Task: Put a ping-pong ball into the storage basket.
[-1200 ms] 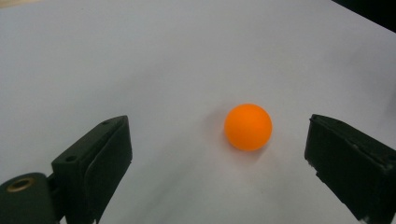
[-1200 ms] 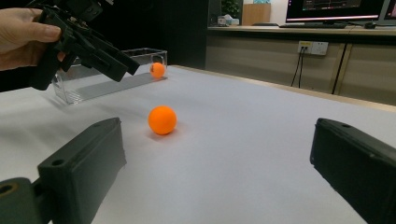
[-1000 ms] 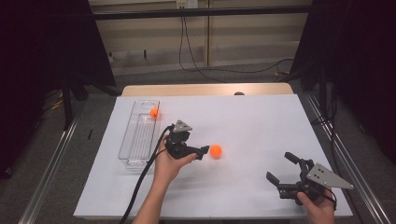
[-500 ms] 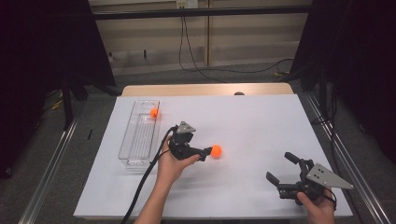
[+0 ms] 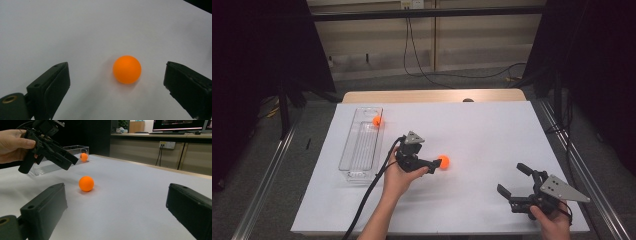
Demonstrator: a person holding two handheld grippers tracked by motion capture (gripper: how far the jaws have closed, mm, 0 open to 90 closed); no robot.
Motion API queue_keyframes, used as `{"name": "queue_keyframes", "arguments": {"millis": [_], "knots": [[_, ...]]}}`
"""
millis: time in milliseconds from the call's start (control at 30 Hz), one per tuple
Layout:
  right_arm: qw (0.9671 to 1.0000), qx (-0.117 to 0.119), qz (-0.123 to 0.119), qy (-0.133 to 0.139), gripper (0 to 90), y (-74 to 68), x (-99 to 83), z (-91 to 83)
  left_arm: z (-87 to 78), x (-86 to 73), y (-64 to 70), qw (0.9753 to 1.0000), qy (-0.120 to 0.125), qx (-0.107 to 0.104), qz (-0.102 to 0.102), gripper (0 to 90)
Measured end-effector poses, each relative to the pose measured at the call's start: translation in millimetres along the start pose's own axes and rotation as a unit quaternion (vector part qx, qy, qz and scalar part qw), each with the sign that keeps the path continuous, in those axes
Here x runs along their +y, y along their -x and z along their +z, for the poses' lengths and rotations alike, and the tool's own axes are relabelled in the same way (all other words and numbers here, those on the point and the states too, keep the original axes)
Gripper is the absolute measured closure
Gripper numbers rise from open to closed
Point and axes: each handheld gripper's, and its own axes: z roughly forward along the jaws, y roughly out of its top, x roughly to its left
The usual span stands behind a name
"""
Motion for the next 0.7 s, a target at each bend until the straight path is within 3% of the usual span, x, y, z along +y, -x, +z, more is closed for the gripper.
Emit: {"name": "queue_keyframes", "arguments": {"millis": [67,700], "knots": [[1.0,0.0,0.0,0.0,2.7,0.1,0.0,0.1,0.6,-0.2,0.4,1.0,0.003,-0.001,-0.006,6.9],[1.0,0.0,-0.001,0.0,2.6,0.7,0.2,0.3,7.3,-1.5,4.8,1.0,0.009,-0.003,0.003,5.1]]}}
